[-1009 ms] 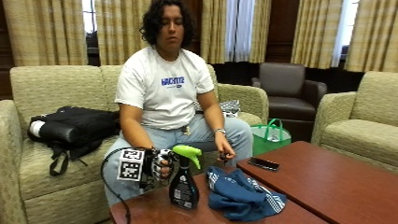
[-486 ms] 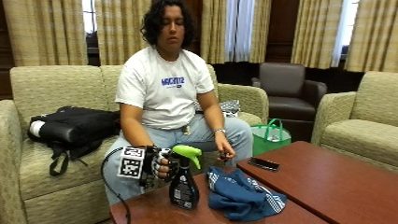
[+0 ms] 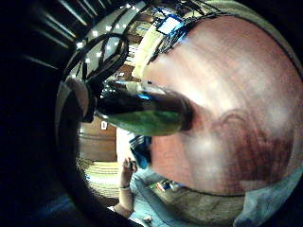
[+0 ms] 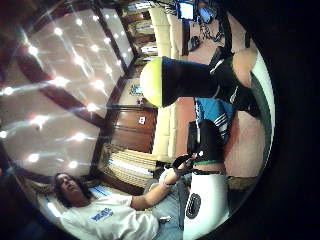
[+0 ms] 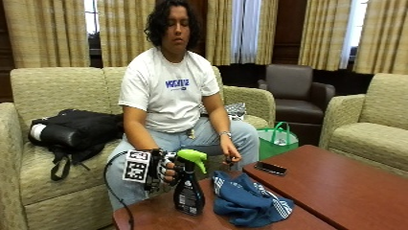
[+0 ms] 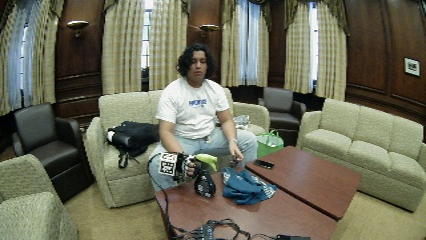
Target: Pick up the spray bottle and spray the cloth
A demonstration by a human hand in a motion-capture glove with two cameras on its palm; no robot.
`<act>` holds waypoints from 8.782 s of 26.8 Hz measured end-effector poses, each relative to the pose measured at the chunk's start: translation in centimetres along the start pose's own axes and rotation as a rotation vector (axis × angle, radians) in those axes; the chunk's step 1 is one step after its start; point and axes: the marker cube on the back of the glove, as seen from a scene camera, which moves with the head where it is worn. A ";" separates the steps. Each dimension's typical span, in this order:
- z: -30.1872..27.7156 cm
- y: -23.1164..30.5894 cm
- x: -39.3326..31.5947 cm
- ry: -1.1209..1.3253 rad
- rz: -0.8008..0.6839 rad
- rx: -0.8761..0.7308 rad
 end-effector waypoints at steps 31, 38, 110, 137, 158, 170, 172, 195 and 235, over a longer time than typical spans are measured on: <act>3.4 -2.7 -0.7 0.025 -0.067 0.020; 4.2 -3.8 -0.3 0.028 0.051 -0.015; -2.6 -7.1 -15.6 0.092 -0.210 0.087; 10.0 -12.2 -25.3 1.190 -0.275 -0.625; 20.7 -6.3 -7.7 1.807 -0.211 -0.821; 21.8 -9.0 -15.1 1.558 -0.205 -0.757; 22.3 -9.4 -17.5 1.474 -0.225 -0.750; 40.6 -5.0 -24.3 0.241 -0.264 -0.577; 51.8 -4.8 -14.5 -0.068 -0.241 -0.415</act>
